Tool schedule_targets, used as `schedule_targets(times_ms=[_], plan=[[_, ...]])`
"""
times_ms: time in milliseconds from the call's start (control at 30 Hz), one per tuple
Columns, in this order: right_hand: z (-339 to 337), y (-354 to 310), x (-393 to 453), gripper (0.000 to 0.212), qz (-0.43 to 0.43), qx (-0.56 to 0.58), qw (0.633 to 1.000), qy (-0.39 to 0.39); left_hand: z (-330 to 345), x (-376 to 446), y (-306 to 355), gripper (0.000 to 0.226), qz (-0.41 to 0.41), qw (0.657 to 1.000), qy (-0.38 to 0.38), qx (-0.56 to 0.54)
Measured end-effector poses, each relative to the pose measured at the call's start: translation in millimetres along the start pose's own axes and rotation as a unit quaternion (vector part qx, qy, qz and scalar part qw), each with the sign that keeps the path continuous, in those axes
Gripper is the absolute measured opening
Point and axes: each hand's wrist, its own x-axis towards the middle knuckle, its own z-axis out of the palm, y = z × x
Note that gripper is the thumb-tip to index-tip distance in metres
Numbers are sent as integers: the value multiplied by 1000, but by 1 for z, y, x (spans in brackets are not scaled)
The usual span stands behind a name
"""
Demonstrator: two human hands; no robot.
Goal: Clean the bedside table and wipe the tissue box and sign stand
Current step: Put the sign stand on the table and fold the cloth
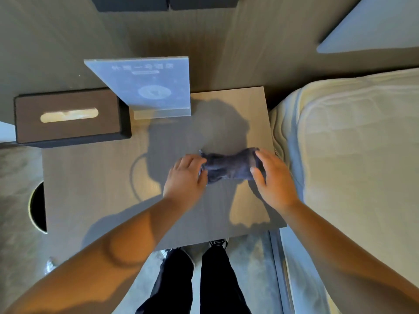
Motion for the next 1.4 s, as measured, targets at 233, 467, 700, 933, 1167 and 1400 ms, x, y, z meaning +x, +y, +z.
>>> schedule_targets(times_ms=[233,467,700,933,1167,1400], plan=[[-14,-2,60,44,-10,-63,977,-204,4,57,23,37,17,966,-110,231],[-34,-4,31,15,-90,40,981,-170,4,34,16,33,75,979,-109,157],[-34,-7,10,27,-132,-27,979,-151,3,26,17,31,124,971,-124,162],[-41,-7,9,18,-99,-40,977,-187,-3,7,16,23,157,976,-103,112],[-70,-16,13,15,-91,16,982,-164,-29,3,33,14,173,978,-14,113],[-117,-26,40,13,-113,55,992,27,-77,35,64,23,226,966,114,54]])
